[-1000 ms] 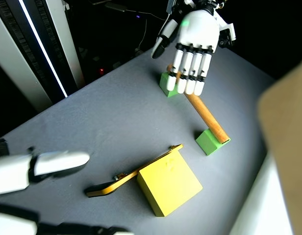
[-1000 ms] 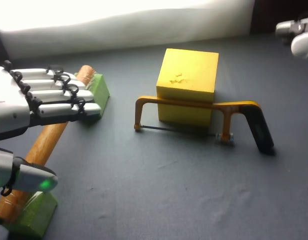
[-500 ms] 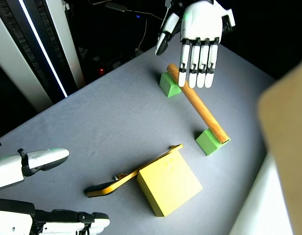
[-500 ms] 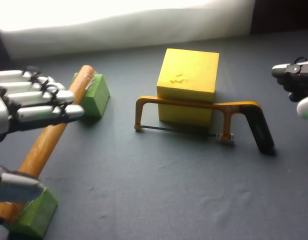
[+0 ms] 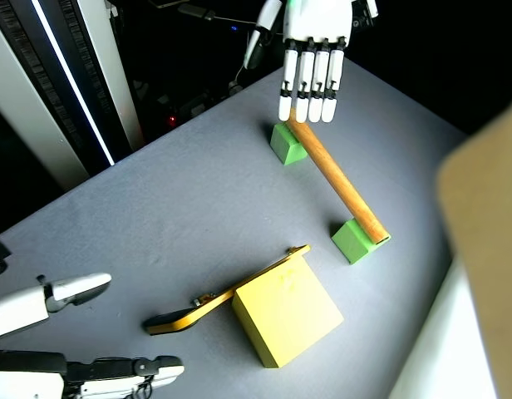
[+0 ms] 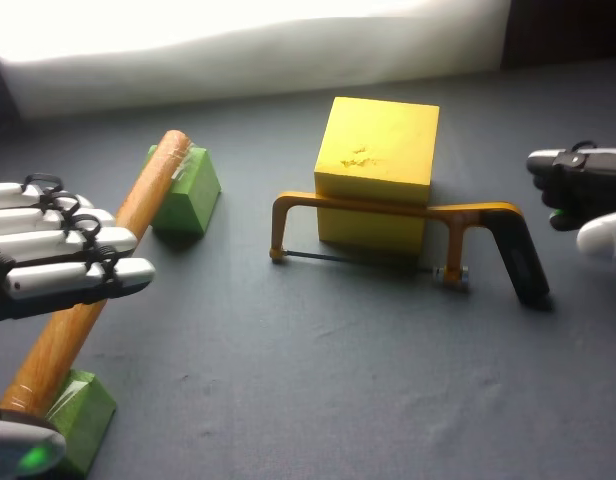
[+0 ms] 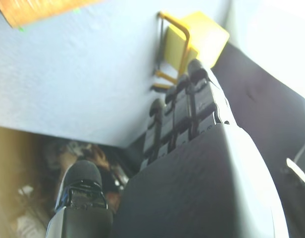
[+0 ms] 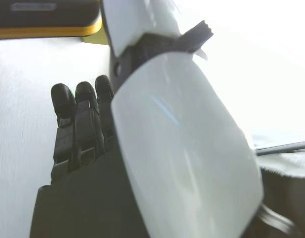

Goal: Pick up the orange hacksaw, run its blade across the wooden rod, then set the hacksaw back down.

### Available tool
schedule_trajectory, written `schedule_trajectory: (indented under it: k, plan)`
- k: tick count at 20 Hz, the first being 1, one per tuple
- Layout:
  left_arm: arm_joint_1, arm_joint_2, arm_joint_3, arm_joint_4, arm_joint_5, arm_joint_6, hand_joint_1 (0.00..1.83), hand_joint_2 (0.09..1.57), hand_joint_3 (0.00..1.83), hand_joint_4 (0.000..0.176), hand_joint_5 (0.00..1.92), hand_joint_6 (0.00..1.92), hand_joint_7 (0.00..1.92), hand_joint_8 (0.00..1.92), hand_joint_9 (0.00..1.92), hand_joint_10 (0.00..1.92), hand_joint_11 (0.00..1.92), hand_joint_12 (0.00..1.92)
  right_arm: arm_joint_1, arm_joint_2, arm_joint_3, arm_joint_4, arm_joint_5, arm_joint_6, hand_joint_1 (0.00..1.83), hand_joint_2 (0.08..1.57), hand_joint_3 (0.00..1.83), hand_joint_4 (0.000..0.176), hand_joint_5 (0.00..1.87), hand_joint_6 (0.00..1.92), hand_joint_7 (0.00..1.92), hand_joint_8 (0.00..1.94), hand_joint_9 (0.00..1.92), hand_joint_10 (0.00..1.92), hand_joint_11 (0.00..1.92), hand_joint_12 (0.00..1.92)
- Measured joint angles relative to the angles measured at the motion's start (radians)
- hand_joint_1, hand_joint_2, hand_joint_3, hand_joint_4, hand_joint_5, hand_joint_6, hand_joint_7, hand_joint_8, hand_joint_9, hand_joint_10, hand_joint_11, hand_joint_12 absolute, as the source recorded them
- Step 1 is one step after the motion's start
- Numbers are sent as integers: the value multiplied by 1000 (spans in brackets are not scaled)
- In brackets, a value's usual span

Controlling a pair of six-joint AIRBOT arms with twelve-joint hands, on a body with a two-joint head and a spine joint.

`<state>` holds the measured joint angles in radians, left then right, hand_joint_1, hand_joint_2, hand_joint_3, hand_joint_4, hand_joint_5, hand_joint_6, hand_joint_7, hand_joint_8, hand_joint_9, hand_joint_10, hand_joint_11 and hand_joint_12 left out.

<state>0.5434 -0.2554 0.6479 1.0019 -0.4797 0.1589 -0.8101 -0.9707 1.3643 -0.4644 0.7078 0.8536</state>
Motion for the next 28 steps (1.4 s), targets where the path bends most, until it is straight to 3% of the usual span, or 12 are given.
schedule_trajectory:
  k: [2,5,9,16,19,22,23,28]
  plan:
    - [32,0,-3,39,26,-3,11,1227,0,0,70,3,66,4,50,4,0,235,-19,-35,5,97,2,-60,931,1034,0,0,99,1,58,0,94,1,0,609]
    - [59,0,-23,34,77,-11,0,1235,2,0,45,1,43,1,28,1,0,185,-35,-64,30,132,23,-90,946,1017,0,0,110,1,65,0,99,1,0,632]
    - [58,-5,-33,36,156,-22,0,1236,1,0,53,3,56,4,40,4,0,228,-37,-107,95,149,30,-92,960,1008,0,0,124,2,80,2,110,1,0,639]
    - [47,-42,-12,42,264,-25,0,1230,0,0,63,0,64,0,50,1,0,262,-30,-159,97,264,27,-177,972,990,0,0,135,2,80,1,130,5,0,735]
    - [48,-49,-12,41,278,-25,0,1227,0,0,79,5,82,5,71,5,0,323,-6,-175,97,266,13,-193,964,1009,4,0,131,0,85,0,134,1,0,766]
    - [75,-68,-13,76,274,-26,0,1231,1,0,56,5,55,5,48,3,0,227,4,-193,97,266,11,-215,921,1007,2,0,116,1,76,2,116,0,0,685]
    - [86,-67,-13,89,262,-29,0,1225,0,0,72,5,74,5,60,4,0,293,11,-197,97,262,5,-228,970,996,0,0,130,4,88,3,124,2,0,711]
    - [124,-79,-11,93,248,-29,0,1235,3,0,55,1,54,2,40,2,0,266,26,-211,97,272,-10,-259,976,999,0,0,112,0,69,1,113,1,0,667]
